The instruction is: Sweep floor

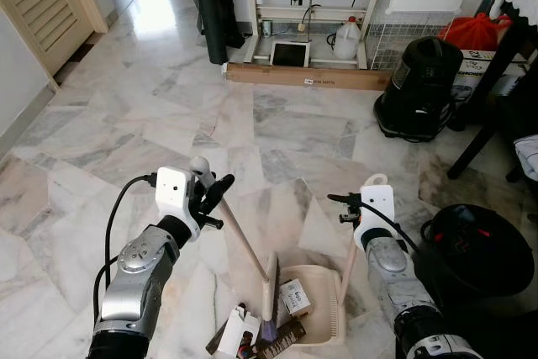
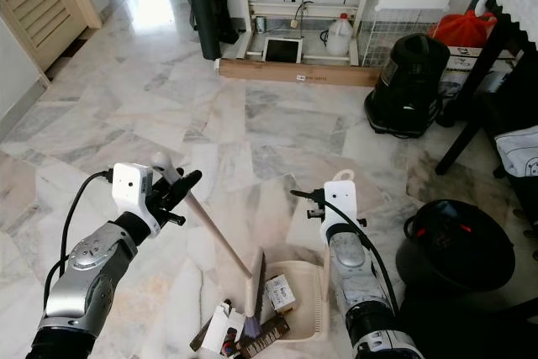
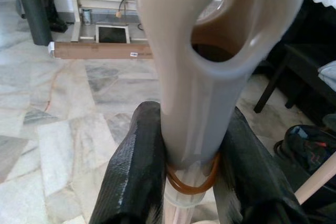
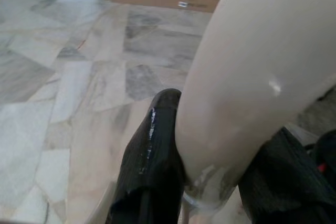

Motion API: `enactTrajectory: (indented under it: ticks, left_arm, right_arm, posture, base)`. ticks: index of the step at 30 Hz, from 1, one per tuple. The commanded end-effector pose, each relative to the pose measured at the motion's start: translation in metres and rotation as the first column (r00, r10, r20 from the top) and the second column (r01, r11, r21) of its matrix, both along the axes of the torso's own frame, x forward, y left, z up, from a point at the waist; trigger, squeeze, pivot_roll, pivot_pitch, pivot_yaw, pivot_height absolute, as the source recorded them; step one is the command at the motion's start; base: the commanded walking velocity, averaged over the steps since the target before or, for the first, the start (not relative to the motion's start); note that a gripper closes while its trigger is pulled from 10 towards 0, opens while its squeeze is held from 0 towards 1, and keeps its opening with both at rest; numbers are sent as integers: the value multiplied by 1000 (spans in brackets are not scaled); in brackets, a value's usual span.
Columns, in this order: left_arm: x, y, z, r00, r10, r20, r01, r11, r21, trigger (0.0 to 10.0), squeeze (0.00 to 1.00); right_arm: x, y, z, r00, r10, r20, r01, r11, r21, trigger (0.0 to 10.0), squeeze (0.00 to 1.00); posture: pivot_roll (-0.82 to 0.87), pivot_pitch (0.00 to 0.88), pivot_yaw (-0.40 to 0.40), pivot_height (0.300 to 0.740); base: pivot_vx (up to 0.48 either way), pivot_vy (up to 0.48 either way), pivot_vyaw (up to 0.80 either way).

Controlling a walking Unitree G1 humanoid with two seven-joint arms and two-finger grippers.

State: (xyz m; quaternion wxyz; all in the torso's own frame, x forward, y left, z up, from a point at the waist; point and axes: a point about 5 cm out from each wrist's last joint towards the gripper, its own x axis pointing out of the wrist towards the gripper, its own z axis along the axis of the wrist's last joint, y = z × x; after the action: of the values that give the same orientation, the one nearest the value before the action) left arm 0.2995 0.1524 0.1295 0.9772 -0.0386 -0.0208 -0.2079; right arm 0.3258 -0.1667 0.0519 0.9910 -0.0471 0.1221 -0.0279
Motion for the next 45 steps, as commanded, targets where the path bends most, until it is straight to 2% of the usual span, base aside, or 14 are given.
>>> enactTrajectory:
  ticks: [1, 10, 16, 19, 26, 30, 37, 40, 41, 45]
  left_arm:
    - [2, 2, 7, 999, 7, 42, -8, 1000, 26, 10000, 0]
    - [2, -5, 3, 999, -14, 38, 12, 999, 46, 10000, 0]
    - [3, -4, 4, 999, -8, 51, 5, 998, 63, 10000, 0]
    - [3, -2, 6, 998, 6, 65, -11, 997, 75, 10000, 0]
    - [5, -2, 7, 997, 15, 76, -21, 996, 81, 10000, 0]
    - [5, -3, 6, 996, 26, 85, -33, 996, 81, 10000, 0]
    - [6, -3, 7, 994, 43, 99, -51, 996, 79, 10000, 0]
    - [7, 3, 11, 979, 132, 153, -145, 986, 84, 10000, 0]
    - [6, 7, 14, 964, 183, 193, -203, 975, 93, 10000, 0]
    - [4, 11, 18, 947, 223, 231, -247, 966, 82, 10000, 0]
  right_arm:
    - [-3, -5, -2, 999, -53, 9, 52, 997, 51, 10000, 0]
    - [7, -22, 21, 979, -168, 114, 154, 981, 122, 10000, 0]
    - [9, -27, 32, 960, -209, 187, 185, 973, 139, 10000, 0]
    - [11, -28, 41, 946, -226, 234, 194, 969, 152, 10000, 0]
    - [13, -28, 49, 936, -232, 265, 196, 968, 155, 10000, 0]
    - [17, -31, 67, 907, -246, 342, 204, 967, 155, 10000, 0]
    - [18, -31, 71, 903, -246, 353, 200, 967, 161, 10000, 0]
    - [17, -27, 72, 902, -237, 360, 189, 968, 165, 10000, 0]
    - [15, -25, 73, 899, -231, 372, 178, 969, 172, 10000, 0]
    - [11, -25, 77, 890, -233, 392, 174, 968, 182, 10000, 0]
  posture:
    - [64, 150, 37, 740]
    - [57, 146, 37, 740]
    - [60, 142, 39, 740]
    - [61, 138, 40, 740]
    - [61, 134, 40, 740]
    - [52, 128, 40, 740]
    - [52, 124, 38, 740]
    - [52, 123, 36, 740]
    - [54, 124, 34, 740]
    - [54, 126, 34, 740]
  base:
    - [0, 0, 0]
    - [0, 0, 0]
    - [0, 0, 0]
    - [0, 0, 0]
    - [0, 0, 0]
    - [0, 0, 0]
    - [0, 0, 0]
    - [0, 0, 0]
    - [0, 0, 0]
    - [0, 0, 0]
